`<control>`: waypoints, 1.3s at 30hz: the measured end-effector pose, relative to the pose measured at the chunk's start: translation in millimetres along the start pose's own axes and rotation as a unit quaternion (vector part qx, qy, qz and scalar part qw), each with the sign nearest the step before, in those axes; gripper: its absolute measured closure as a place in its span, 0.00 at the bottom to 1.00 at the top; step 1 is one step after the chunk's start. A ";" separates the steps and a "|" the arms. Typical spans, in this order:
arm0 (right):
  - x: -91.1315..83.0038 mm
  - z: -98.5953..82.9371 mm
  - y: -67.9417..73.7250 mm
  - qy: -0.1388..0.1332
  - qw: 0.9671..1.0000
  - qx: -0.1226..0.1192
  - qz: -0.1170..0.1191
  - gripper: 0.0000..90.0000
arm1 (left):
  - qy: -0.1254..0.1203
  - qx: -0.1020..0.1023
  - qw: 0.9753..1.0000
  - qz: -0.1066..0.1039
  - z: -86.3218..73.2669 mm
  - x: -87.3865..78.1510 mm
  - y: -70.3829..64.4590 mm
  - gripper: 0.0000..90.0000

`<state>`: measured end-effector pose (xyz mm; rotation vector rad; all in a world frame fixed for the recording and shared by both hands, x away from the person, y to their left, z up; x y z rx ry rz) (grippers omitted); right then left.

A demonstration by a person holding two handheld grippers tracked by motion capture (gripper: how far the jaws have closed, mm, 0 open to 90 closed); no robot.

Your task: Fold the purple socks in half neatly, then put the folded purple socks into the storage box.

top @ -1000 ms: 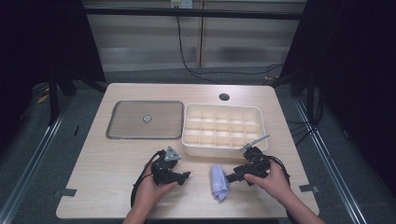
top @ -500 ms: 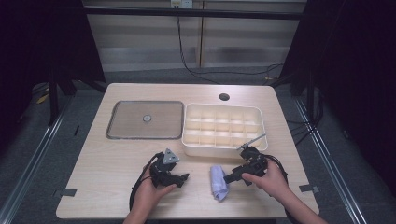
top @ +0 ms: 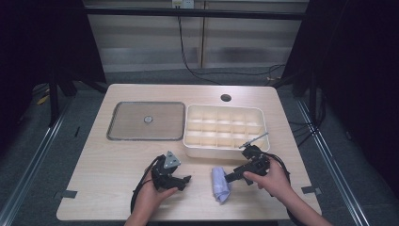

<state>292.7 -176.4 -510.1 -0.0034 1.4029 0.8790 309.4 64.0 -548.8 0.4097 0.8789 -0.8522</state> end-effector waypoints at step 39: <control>22.5 -1.8 5.6 0.021 1.000 0.004 0.007 0.36 | -0.001 -0.002 1.000 0.002 -0.7 -0.1 0.1 0.21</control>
Point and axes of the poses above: each handheld gripper's, and its own axes: x roughly forward along the jaws, z roughly out of its top, y roughly to its left, the point moved 6 cm from there along x, roughly forward along the jaws, and after that the axes turned 10 degrees about y, right-handed, at the moved point
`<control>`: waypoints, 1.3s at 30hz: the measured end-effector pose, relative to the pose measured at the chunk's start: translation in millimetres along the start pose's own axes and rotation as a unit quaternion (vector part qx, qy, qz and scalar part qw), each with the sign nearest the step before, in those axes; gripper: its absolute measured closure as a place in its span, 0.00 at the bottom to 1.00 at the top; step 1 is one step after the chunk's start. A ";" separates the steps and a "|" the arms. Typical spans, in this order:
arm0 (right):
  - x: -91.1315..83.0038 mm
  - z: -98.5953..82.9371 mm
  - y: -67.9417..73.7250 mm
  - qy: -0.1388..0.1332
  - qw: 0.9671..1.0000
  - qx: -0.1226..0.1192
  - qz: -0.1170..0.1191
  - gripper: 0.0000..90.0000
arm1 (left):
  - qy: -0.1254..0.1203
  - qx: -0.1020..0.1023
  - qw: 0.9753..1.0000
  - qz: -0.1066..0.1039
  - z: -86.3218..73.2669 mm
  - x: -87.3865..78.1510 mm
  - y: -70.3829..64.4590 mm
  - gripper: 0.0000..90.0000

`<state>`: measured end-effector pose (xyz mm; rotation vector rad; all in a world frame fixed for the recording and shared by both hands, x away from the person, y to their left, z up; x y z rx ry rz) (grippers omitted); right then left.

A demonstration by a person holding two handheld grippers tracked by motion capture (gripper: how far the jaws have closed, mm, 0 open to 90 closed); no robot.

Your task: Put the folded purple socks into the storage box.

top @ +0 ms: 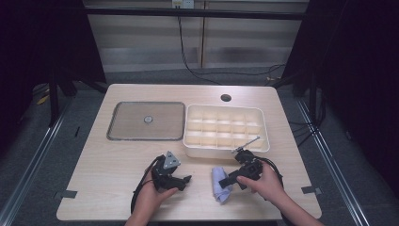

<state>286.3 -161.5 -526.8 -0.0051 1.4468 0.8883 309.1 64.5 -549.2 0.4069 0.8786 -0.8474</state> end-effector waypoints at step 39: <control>-4.0 5.6 2.2 0.002 1.000 -0.008 -0.002 0.80 | -0.001 0.000 1.000 0.000 0.2 0.1 0.0 0.21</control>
Point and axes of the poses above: each handheld gripper's, and its own axes: x roughly forward along the jaws, z roughly out of its top, y roughly to its left, the point moved 6 cm from there along x, roughly forward along the jaws, and after that the axes turned 10 degrees about y, right-handed, at the moved point
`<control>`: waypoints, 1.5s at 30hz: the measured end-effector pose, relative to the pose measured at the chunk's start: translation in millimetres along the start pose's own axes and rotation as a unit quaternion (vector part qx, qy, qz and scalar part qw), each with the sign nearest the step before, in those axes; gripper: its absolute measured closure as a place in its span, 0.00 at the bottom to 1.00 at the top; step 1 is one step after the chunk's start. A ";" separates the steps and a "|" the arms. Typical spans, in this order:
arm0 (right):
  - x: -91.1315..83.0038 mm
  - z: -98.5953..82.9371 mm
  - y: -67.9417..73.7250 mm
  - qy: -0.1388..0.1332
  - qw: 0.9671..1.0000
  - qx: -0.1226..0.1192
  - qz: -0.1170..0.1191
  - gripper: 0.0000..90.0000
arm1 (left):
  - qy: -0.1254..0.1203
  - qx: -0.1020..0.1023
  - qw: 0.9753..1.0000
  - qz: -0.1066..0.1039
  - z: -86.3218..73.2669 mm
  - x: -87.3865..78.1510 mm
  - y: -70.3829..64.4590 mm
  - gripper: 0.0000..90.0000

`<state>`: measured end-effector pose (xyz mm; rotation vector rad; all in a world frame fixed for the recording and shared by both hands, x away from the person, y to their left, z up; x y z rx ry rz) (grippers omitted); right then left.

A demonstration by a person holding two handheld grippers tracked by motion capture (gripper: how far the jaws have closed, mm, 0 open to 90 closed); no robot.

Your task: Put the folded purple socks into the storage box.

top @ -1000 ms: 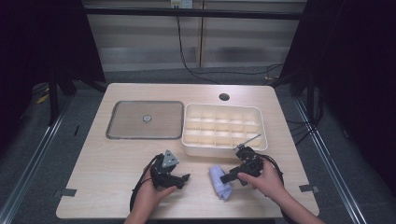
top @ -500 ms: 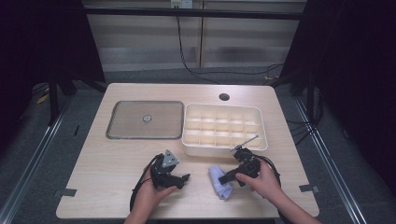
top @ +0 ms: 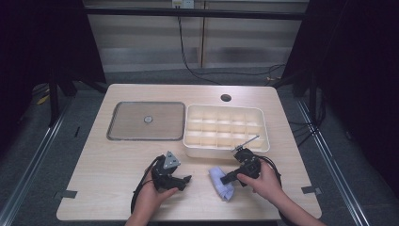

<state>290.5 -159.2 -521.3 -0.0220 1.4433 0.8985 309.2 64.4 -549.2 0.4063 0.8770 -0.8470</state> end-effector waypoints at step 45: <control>-91.2 22.5 5.5 0.049 0.997 -0.028 -0.059 0.80 | 0.000 -0.001 1.000 0.001 0.0 0.1 -0.2 0.21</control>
Point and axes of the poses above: each handheld gripper's, and its own axes: x roughly forward along the jaws, z roughly out of its top, y roughly to its left, the point moved 6 cm from there along x, roughly forward along the jaws, and after that the axes turned 10 degrees about y, right-handed, at the moved point
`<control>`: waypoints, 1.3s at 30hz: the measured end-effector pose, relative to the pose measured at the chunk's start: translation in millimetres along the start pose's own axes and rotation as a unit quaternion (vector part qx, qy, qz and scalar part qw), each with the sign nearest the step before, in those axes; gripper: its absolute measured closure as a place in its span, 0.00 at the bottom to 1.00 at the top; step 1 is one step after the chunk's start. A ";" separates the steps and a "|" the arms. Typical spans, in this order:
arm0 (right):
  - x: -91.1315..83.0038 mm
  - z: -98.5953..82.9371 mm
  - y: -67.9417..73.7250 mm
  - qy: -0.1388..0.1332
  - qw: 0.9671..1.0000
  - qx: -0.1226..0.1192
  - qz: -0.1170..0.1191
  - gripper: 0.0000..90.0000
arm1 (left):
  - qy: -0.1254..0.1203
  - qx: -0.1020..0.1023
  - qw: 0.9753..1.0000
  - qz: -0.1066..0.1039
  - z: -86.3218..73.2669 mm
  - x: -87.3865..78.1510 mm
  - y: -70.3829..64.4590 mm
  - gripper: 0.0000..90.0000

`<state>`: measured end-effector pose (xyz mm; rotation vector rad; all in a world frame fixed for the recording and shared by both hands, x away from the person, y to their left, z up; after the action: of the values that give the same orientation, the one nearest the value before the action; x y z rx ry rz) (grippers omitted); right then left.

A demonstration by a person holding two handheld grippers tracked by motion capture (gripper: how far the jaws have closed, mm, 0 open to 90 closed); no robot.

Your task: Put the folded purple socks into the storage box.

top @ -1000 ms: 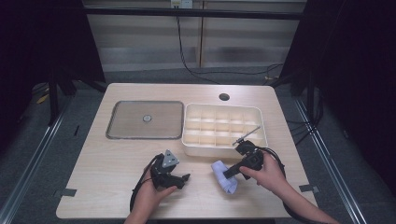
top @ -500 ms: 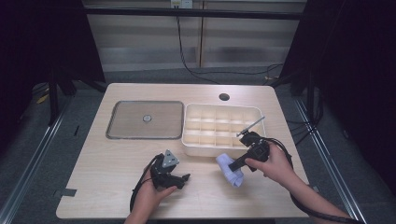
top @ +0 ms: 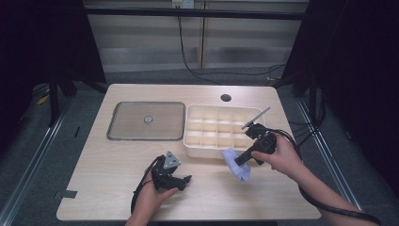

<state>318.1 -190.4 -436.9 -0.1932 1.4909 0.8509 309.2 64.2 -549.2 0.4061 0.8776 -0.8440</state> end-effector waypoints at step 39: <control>-54.6 13.9 -53.3 -0.011 0.998 0.051 -0.047 0.79 | -0.004 -0.005 1.000 -0.001 0.4 0.5 -0.7 0.21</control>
<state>368.6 -240.1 -405.5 -0.1760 1.4880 0.6991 309.0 63.3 -549.3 0.3927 0.8749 -0.8417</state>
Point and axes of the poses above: each handheld gripper's, and its own axes: x roughly forward along the jaws, z roughly out of its top, y roughly to its left, the point moved 6 cm from there along x, roughly forward along the jaws, and after that the axes turned 10 degrees about y, right-handed, at the moved point
